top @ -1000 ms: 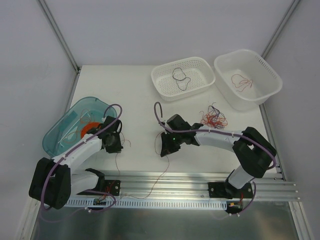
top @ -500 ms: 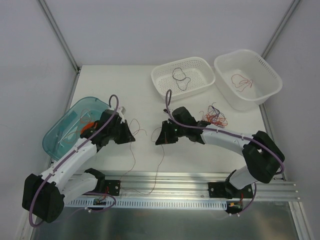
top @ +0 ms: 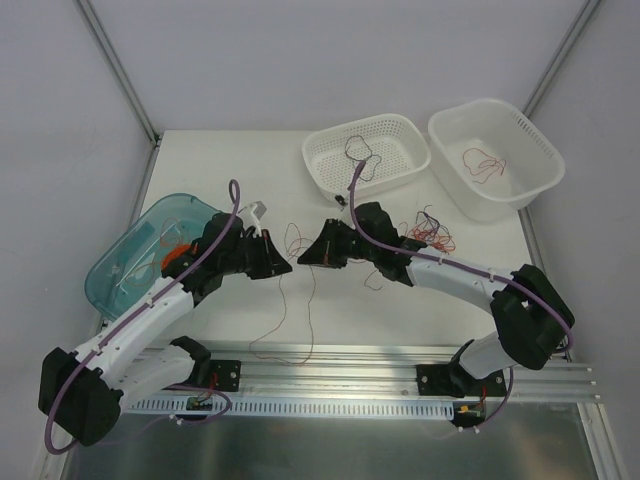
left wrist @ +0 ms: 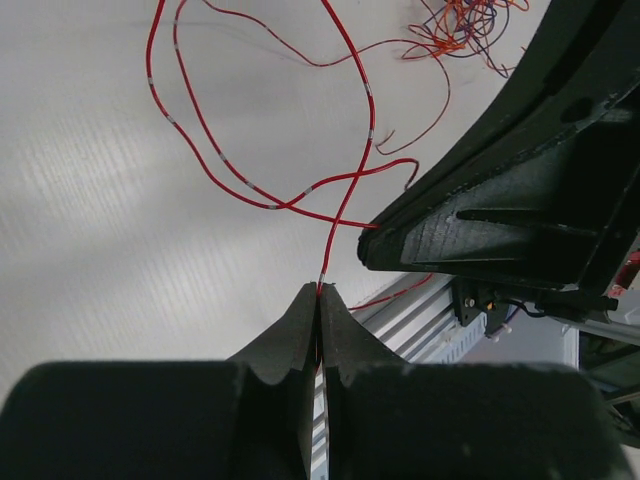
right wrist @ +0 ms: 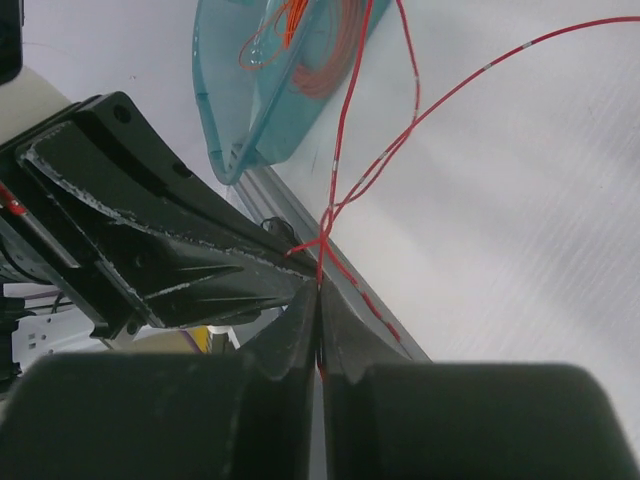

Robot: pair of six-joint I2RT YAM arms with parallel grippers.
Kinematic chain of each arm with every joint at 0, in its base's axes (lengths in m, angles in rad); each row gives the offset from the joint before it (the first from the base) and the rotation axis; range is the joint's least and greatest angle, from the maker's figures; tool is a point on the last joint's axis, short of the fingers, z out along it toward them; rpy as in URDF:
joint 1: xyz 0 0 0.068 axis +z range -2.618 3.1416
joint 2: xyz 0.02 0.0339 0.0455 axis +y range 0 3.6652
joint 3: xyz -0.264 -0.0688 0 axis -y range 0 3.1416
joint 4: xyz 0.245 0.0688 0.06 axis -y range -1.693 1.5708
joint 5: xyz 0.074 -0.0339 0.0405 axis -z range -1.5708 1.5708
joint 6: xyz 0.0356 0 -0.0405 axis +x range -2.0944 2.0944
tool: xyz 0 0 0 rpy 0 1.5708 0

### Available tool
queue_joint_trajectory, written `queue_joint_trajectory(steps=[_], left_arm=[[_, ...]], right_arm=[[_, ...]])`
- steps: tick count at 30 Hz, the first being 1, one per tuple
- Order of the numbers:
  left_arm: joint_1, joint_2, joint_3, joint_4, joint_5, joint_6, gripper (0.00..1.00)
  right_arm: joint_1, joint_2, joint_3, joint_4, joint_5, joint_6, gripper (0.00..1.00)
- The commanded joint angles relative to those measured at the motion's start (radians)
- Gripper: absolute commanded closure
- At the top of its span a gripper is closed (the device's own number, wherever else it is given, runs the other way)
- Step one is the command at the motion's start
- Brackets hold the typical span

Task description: Untangle the cables

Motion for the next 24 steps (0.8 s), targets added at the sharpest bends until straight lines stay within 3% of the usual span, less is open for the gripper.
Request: queue_joint_trajectory(steps=[1,24], left_arm=[[-0.019,0.001,0.039,0.072,0.028,-0.019,1.0],[-0.072,0.078,0.085,0.106,0.062,0.027,1.0]], right_arm=[[-0.004,-0.009,0.035,0.083,-0.01,0.043,0.94],[-0.028,0.019,0.024,0.179,-0.018,0.122,0.71]])
